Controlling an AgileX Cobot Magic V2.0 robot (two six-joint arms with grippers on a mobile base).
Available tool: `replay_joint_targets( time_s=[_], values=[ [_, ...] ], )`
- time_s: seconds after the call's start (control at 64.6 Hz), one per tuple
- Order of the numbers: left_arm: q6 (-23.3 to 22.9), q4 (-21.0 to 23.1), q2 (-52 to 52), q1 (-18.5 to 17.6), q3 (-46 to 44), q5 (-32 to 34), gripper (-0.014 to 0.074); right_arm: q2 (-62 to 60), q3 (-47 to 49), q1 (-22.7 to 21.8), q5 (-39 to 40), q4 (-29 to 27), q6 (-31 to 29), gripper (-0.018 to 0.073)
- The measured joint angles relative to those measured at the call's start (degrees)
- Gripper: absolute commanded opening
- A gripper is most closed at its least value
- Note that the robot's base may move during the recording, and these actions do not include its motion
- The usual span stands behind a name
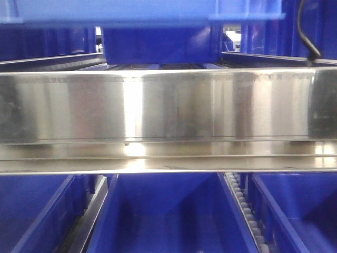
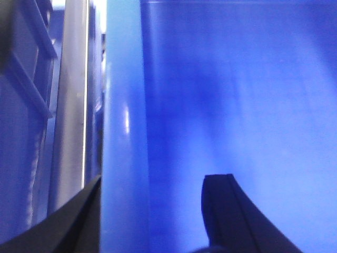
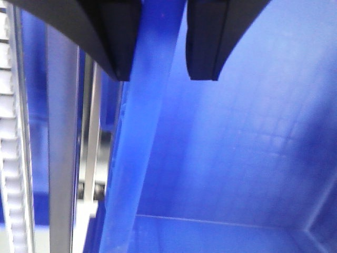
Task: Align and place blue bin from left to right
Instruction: 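Lift the blue bin and pull it off the shelf toward the robot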
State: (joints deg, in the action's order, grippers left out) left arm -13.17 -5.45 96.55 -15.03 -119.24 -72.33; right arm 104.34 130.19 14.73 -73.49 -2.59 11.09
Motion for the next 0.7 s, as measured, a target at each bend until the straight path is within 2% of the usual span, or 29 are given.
replay_joint_targets(
  time_s=[0.294, 0.697],
  values=[
    [-0.34, 2.90, -1.04, 0.00, 0.00, -0.86, -0.0111, -0.91, 0.09, 0.04, -0.90, 0.00, 0.00, -0.0151],
    [-0.56, 1.35, -1.04, -1.55, 0.00, -1.05, -0.0111, -0.91, 0.09, -0.08, -1.04, 0.69, 0.00, -0.0151]
  ],
)
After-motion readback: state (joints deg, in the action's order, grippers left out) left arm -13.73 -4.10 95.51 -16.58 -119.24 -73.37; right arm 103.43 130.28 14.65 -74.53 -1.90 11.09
